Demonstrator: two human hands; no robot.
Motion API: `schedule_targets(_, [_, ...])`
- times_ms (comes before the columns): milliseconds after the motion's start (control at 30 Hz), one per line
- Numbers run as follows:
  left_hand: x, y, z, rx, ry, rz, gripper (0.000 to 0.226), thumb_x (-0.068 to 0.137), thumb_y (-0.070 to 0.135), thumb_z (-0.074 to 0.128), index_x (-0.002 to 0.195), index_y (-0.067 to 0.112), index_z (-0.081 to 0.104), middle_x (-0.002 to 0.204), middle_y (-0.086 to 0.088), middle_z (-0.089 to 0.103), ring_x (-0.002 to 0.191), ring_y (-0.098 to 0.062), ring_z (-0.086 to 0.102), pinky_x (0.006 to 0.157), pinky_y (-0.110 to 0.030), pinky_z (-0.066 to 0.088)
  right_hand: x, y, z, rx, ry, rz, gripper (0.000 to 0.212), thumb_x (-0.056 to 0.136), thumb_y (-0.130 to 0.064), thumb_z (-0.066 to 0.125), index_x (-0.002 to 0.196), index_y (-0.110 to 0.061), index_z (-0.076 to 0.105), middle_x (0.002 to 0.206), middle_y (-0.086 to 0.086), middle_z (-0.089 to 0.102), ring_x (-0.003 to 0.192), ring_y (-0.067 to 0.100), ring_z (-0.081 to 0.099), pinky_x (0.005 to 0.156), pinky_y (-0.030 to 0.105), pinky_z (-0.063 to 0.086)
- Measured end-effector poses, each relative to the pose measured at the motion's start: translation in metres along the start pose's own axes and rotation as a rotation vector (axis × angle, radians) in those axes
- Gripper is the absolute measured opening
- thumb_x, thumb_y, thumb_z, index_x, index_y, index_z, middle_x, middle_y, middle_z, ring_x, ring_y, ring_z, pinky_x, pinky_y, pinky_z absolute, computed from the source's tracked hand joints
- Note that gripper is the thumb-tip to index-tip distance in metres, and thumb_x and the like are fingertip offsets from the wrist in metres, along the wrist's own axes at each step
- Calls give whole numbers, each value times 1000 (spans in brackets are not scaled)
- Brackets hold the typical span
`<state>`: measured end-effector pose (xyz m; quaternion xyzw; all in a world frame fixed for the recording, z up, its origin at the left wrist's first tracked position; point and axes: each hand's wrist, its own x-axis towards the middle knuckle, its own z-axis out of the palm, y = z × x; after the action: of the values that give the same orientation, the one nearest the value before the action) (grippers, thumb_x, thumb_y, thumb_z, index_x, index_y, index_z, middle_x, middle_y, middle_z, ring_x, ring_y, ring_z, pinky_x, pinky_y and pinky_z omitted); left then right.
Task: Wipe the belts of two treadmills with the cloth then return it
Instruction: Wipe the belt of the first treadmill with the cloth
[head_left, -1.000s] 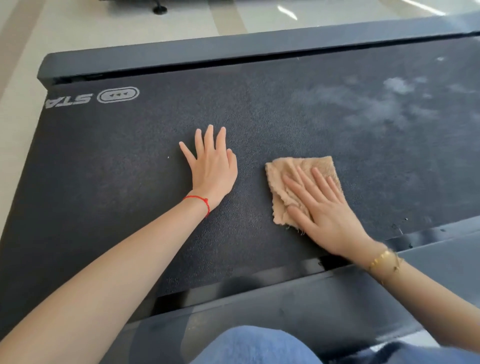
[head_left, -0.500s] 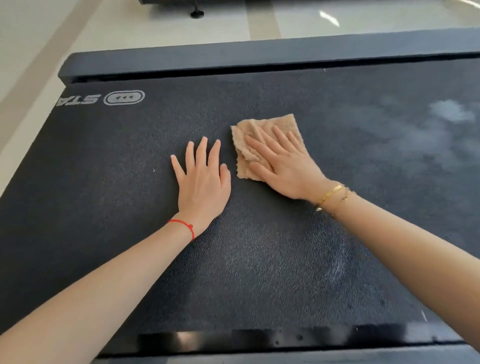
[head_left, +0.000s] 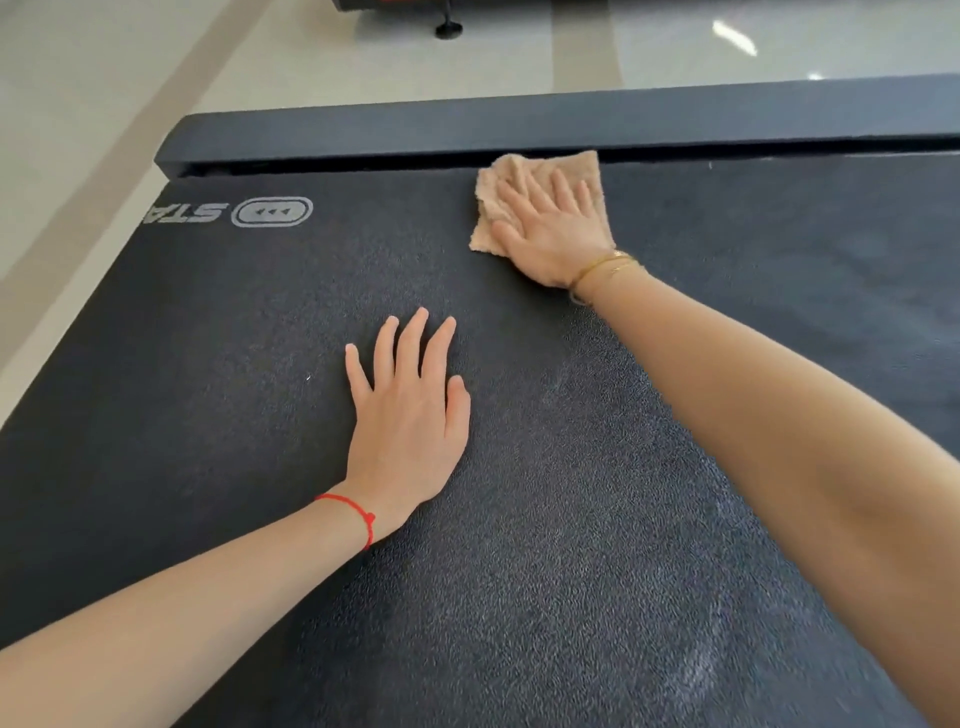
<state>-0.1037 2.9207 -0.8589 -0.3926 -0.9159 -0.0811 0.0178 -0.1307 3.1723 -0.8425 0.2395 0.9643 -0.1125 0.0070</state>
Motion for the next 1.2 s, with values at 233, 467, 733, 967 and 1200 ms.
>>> schedule_targets(233, [-1, 0, -1, -33, 8, -5, 55, 99, 35, 27, 153, 23, 27, 161, -2, 21, 150, -26, 13, 119, -61, 9, -13, 46, -2, -29, 42, 27, 63, 99, -61, 18, 157, -37, 15, 167, -5, 5, 153, 28, 1, 123, 46, -4])
schedule_targets(467, [-1, 1, -2, -43, 28, -10, 54, 99, 33, 31, 151, 21, 30, 160, -3, 23, 149, -27, 16, 118, -62, 10, -68, 61, -7, 7, 0, 96, 61, 99, -60, 15, 157, -41, 10, 166, -9, -4, 153, 30, -4, 121, 47, -8])
schedule_targets(733, [-1, 2, -1, -62, 39, -16, 53, 99, 32, 35, 151, 21, 31, 160, -4, 24, 149, -27, 16, 118, -62, 10, -232, 5, 16, 2, -7, -246, 63, 97, -66, 11, 156, -44, 5, 164, -18, -5, 152, 19, -11, 124, 42, -8])
schedule_targets(967, [0, 3, 0, -72, 38, -19, 53, 100, 32, 35, 151, 22, 30, 160, -3, 24, 149, -27, 16, 118, -62, 9, -183, 67, -3, -29, 48, 207, 62, 100, -59, 20, 157, -39, 6, 165, -13, -7, 153, 27, -5, 123, 45, -6])
schedule_targets(1200, [0, 2, 1, -77, 46, -19, 53, 100, 33, 34, 152, 23, 29, 161, -3, 23, 149, -27, 15, 119, -62, 8, -232, 16, 11, 0, 34, -12, 60, 101, -58, 16, 157, -41, 4, 164, -15, -10, 153, 25, -10, 123, 45, -10])
